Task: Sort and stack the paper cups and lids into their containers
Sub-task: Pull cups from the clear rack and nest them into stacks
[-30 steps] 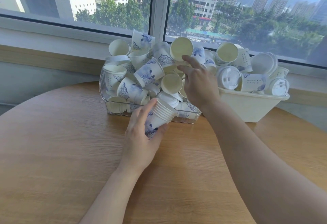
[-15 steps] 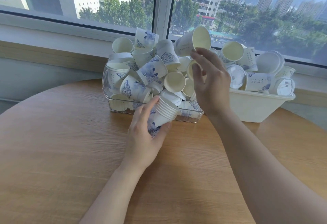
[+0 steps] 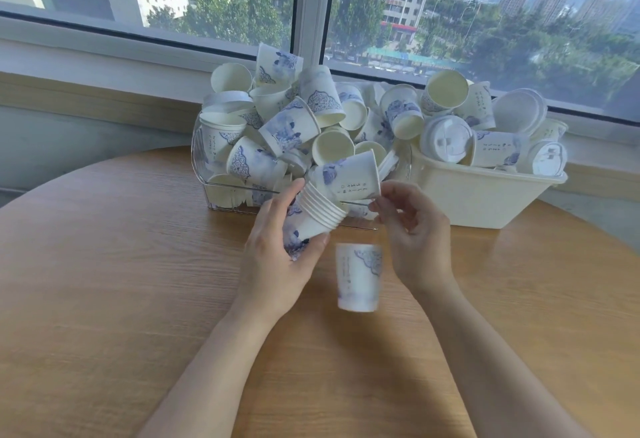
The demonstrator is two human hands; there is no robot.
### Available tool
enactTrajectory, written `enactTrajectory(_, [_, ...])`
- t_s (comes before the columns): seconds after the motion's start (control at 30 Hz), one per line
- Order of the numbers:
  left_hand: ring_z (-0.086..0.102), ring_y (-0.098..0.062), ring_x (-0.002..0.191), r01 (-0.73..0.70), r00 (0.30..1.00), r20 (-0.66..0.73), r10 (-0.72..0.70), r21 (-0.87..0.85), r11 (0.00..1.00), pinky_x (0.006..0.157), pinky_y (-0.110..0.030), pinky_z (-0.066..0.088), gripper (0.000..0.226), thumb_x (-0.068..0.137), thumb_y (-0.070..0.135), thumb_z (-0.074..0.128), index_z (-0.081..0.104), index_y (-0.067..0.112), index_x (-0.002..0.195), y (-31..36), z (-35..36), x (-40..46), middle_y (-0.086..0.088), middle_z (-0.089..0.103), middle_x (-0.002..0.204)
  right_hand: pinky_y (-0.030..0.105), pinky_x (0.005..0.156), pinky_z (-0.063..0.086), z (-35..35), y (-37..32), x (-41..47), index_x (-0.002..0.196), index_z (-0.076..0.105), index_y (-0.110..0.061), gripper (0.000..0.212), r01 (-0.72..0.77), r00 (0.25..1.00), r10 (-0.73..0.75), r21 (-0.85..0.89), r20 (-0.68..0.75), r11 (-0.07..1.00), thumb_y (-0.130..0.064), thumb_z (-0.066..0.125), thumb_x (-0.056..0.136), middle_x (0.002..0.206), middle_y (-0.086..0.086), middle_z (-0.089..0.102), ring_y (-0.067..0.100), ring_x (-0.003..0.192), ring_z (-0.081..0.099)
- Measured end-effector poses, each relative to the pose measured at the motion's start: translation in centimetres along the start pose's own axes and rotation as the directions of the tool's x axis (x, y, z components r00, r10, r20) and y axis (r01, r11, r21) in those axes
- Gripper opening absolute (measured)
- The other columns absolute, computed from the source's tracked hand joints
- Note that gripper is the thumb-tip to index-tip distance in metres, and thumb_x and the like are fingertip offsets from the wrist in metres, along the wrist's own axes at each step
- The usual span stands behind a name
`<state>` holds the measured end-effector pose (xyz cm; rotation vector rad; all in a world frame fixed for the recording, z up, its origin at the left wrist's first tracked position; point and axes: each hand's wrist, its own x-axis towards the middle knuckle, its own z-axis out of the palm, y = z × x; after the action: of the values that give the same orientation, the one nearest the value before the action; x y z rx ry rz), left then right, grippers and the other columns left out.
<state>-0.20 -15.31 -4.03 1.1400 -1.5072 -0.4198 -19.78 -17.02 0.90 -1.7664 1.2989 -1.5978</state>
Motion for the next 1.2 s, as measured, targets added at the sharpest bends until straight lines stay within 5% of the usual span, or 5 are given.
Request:
enactTrajectory(0.53, [0.05,0.002,0.129,-0.065,0.997,0.048,0.06,0.103,0.993,0.106,-0.008,0.034,0.081,0.085,0.019,0.084,0.043,0.04,0.151,-0.1,0.6,-0.3,0.019,0.053,0.134,0.045,0.098,0.056,0.6,2.4,-3.0,0.127,0.069,-0.022,0.024,-0.135,0.978,0.11,0.133,0.178,0.982,-0.017,0.059,0.106,0.126,-0.005,0.072,0.019,0.118,0.066])
enactTrajectory(0.77, [0.053,-0.02,0.126,-0.142,0.988,0.089,0.126,0.202,0.969,0.108,-0.041,0.047,0.079,0.085,0.018,0.084,0.047,0.033,0.153,-1.3,1.0,-0.3,-0.001,0.054,0.131,0.041,0.109,0.048,0.3,2.2,-3.2,0.139,0.065,-0.028,0.035,0.036,0.929,-0.007,-0.073,0.371,0.997,-0.034,0.061,0.104,0.139,-0.017,0.061,0.013,0.136,0.054])
enactTrajectory(0.9, [0.048,-0.011,0.127,-0.083,0.997,0.017,0.081,0.205,0.975,0.111,-0.021,0.038,0.08,0.083,0.016,0.085,0.048,0.031,0.153,-1.9,0.7,-0.2,-0.001,0.053,0.131,0.021,0.094,0.046,-2.1,1.5,-2.7,0.148,0.047,-0.047,0.069,-0.048,0.884,0.139,-0.207,0.447,0.977,-0.064,0.071,0.085,0.135,-0.022,0.059,0.005,0.119,0.06])
enactTrajectory(1.03, [0.043,0.004,0.126,-0.055,0.998,-0.004,0.057,0.184,0.981,0.108,-0.006,0.028,0.079,0.082,0.015,0.086,0.051,0.027,0.151,-1.7,0.3,-0.2,0.0,0.052,0.132,0.016,0.084,0.045,-3.1,2.5,-2.8,0.143,0.054,-0.044,0.077,-0.126,0.731,0.321,-0.343,0.602,0.931,-0.074,0.073,0.074,0.113,-0.022,0.069,-0.001,0.099,0.064])
enactTrajectory(1.2, [0.048,0.0,0.126,-0.068,0.997,0.03,0.064,0.155,0.986,0.107,-0.009,0.032,0.08,0.082,0.016,0.086,0.048,0.029,0.152,-1.2,0.4,-0.4,0.01,0.052,0.131,0.03,0.086,0.057,-3.5,3.0,-1.9,0.13,0.065,-0.032,0.051,-0.33,0.87,0.303,0.003,0.389,0.944,-0.041,0.077,0.082,0.111,-0.006,0.078,0.014,0.101,0.074])
